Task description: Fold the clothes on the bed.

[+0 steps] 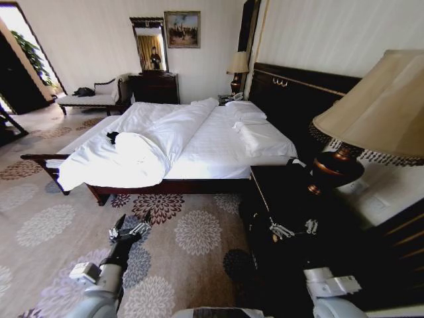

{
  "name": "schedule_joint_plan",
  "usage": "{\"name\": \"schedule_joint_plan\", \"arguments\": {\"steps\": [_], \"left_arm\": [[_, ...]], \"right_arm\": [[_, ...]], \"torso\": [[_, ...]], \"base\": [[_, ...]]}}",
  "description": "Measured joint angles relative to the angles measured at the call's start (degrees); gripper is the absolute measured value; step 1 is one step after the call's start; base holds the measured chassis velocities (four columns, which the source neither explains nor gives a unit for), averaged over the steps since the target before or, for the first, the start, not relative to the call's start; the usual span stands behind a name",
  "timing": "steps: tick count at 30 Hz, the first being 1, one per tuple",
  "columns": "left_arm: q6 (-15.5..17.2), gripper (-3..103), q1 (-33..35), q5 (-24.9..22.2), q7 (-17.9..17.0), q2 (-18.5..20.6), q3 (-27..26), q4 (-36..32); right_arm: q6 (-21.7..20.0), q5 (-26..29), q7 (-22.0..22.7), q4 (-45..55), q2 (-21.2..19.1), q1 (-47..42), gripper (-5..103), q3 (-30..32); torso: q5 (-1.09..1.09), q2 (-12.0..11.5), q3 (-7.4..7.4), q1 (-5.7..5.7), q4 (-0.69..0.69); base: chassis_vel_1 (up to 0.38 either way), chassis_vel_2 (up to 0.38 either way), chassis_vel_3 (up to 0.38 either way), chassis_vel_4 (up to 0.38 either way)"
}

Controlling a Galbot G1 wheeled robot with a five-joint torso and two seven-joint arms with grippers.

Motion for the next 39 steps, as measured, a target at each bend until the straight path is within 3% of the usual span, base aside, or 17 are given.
{"name": "schedule_joint_plan", "arguments": {"steps": [14, 39], "left_arm": [[-0.2, 100, 0.3, -3.9, -1.1, 0.0, 0.3, -1.3], [-0.2, 100, 0.1, -3.6, -1.3, -0.1, 0.5, -1.0]], "right_arm": [[-0.3, 0.3, 2.8, -0.4, 0.2, 0.8, 100, -0.5], [-0.3, 0.3, 3.0, -0.8, 0.7, 1.3, 100, -0.6]], "torso": [[0.0, 0.0, 0.0, 0.0, 0.0], [0.0, 0.0, 0.0, 0.0, 0.0]], "base": [[0.0, 0.0, 0.0, 0.0], [-0.017, 0.019, 0.018, -0.02]]}}
